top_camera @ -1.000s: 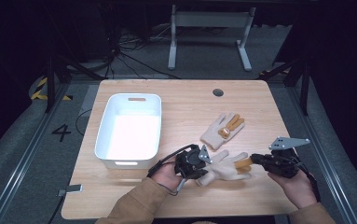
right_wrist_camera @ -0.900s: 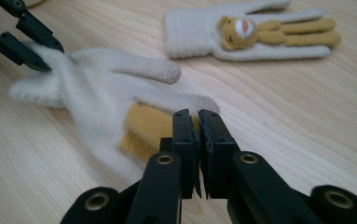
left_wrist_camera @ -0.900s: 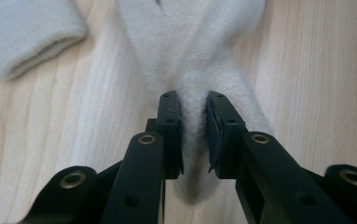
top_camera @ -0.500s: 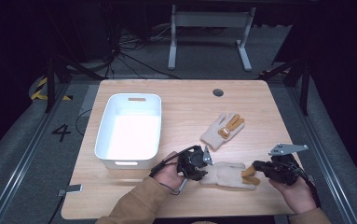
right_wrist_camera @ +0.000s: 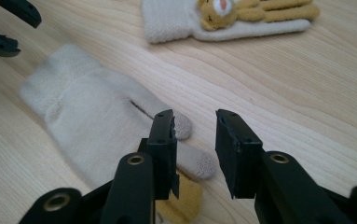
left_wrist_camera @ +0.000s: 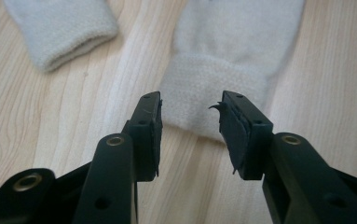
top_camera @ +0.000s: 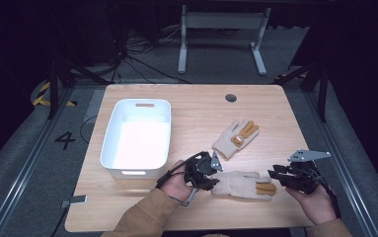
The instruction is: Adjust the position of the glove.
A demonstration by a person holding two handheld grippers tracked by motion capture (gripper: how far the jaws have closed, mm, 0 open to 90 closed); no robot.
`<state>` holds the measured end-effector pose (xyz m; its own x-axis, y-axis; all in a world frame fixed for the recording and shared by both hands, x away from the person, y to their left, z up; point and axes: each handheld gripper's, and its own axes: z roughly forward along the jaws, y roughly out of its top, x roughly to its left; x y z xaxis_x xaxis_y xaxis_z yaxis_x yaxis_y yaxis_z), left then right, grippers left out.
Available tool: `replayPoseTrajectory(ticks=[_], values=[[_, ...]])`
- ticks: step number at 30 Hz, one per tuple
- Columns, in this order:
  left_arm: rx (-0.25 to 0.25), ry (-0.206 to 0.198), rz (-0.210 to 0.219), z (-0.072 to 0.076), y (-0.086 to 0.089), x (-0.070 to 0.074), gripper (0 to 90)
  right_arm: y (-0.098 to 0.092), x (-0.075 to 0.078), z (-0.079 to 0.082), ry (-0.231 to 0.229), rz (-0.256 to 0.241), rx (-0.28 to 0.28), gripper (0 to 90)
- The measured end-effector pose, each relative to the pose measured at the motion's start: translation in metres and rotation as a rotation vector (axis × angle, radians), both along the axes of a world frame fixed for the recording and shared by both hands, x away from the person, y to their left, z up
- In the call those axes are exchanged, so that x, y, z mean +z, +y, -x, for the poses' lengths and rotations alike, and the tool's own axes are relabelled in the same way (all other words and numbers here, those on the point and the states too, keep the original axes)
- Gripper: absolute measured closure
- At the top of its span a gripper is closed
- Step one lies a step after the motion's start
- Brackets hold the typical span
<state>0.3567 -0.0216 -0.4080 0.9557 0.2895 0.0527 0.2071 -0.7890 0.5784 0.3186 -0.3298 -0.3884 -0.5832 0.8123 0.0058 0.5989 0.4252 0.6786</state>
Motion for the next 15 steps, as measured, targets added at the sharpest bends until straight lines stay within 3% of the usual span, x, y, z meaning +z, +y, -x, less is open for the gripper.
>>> replayPoseTrajectory(ticks=[5, 15], values=[[0.046, 0.035, 0.091, 0.001, 0.010, 0.012, 59.5, -0.002, 0.002, -0.002, -0.012, -0.008, 0.011, 67.3], [0.128, 0.052, 0.163, 0.000, 0.007, 0.016, 56.3, -0.007, 0.002, -0.009, -0.022, -0.024, 0.032, 64.0]])
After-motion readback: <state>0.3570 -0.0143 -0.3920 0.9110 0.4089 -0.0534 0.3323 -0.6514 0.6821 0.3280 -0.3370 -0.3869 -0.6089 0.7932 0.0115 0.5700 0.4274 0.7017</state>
